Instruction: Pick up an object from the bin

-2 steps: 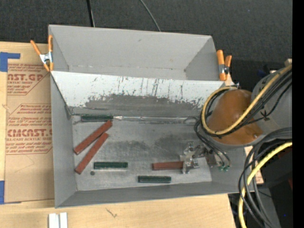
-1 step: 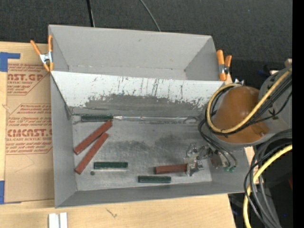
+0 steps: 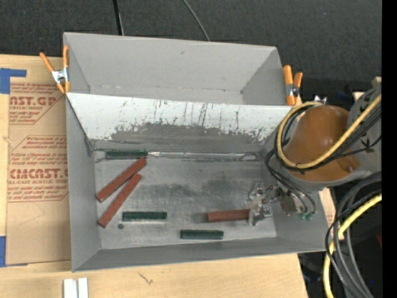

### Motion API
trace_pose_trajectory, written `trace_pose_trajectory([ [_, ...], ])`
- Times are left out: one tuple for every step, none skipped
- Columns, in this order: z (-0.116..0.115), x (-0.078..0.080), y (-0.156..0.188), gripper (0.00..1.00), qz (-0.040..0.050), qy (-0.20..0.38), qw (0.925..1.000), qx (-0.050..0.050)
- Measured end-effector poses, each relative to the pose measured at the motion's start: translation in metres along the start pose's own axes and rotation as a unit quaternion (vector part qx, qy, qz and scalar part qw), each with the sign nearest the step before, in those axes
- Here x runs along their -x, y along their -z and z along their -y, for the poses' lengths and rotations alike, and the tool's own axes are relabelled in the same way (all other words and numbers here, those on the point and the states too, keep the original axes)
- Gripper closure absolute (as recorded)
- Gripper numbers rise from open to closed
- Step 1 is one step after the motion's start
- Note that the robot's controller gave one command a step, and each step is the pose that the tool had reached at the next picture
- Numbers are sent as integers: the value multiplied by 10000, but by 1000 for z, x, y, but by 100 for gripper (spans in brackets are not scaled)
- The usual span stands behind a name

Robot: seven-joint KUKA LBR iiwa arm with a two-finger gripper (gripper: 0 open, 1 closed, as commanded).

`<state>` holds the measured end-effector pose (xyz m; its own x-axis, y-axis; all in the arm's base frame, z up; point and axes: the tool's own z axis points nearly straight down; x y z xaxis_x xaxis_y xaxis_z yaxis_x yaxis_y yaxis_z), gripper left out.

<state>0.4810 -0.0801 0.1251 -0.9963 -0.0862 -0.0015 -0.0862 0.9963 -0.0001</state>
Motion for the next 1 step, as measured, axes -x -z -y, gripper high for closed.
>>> trace_pose_trajectory([
  [-4,-1,76,100,-2,62,10000,1],
])
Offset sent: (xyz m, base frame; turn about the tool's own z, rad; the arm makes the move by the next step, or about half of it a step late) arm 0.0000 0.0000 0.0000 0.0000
